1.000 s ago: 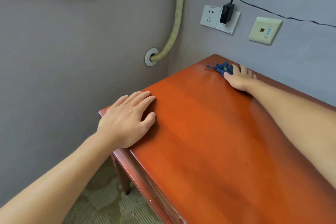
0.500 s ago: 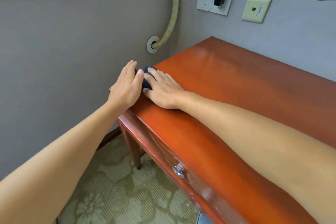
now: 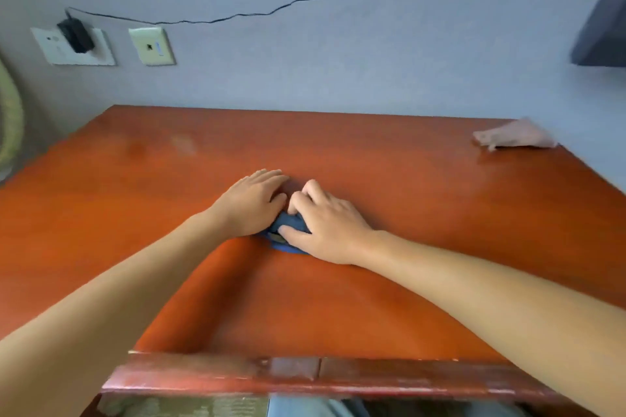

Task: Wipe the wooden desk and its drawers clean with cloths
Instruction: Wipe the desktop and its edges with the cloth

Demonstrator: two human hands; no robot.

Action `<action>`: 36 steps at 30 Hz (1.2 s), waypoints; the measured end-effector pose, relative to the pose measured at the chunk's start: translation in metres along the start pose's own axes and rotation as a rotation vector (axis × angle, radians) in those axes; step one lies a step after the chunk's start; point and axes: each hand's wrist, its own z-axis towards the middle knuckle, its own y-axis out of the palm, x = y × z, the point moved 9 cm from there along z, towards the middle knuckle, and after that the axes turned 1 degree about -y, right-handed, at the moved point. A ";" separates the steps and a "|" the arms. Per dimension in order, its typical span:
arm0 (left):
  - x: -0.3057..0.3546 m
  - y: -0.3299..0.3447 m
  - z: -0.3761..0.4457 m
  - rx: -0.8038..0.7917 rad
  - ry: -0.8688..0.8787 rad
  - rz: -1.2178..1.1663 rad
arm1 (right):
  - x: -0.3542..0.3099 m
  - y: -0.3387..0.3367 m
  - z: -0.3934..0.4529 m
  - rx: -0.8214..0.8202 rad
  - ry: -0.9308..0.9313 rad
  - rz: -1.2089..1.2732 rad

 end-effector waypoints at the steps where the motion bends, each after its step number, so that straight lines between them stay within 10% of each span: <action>1: 0.023 0.010 0.009 -0.014 0.041 -0.014 | 0.028 -0.011 -0.015 0.027 0.064 -0.021; 16: 0.360 0.154 0.001 -0.331 0.505 0.203 | 0.359 -0.168 -0.361 0.286 1.091 -0.374; 25: 0.395 0.168 0.019 -0.353 0.449 0.249 | 0.220 -0.135 -0.416 0.197 0.589 -0.166; 32: 0.459 0.192 -0.006 -0.377 0.599 0.273 | 0.357 -0.177 -0.469 0.358 1.070 -0.257; 36: 0.458 0.194 -0.002 -0.338 0.603 0.281 | 0.347 -0.167 -0.475 0.482 1.043 -0.272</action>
